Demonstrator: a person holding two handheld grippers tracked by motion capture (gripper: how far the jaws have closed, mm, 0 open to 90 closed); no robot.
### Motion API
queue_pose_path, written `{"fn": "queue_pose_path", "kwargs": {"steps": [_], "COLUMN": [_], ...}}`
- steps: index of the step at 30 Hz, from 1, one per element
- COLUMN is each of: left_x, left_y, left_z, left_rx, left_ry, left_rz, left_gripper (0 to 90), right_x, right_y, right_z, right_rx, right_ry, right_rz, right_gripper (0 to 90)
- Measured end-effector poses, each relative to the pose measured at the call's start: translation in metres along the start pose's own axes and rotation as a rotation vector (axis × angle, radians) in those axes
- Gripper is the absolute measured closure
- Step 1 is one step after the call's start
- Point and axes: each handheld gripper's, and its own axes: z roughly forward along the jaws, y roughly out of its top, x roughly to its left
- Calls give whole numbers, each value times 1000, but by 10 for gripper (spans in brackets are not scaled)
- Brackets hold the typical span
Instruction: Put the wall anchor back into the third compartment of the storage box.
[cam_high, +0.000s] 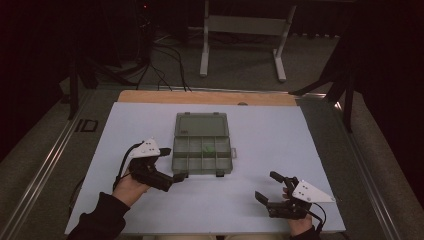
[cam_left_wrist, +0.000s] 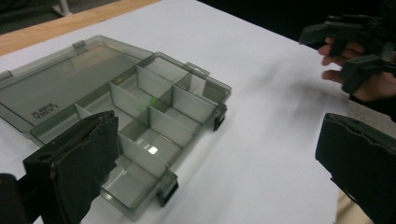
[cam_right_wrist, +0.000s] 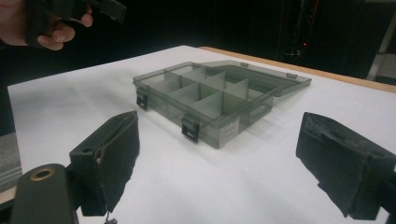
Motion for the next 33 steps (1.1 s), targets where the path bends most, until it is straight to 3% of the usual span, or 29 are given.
{"fn": "queue_pose_path", "kwargs": {"steps": [10, 24, 33], "left_x": [-13, -25, -31], "left_y": [-20, -59, -83], "left_z": [-12, -24, -20], "left_rx": [-37, -73, -95], "left_ry": [-35, 10, 55], "left_rz": [22, 52, 30], "left_gripper": [0, 0, 0], "right_x": [1, 1, 2], "right_y": [1, 0, 1], "right_z": [-1, -1, -1], "right_rx": [-3, 1, 2], "right_ry": [-4, -5, -4], "right_rz": [-2, -1, -4], "right_gripper": [135, 135, 135]}}
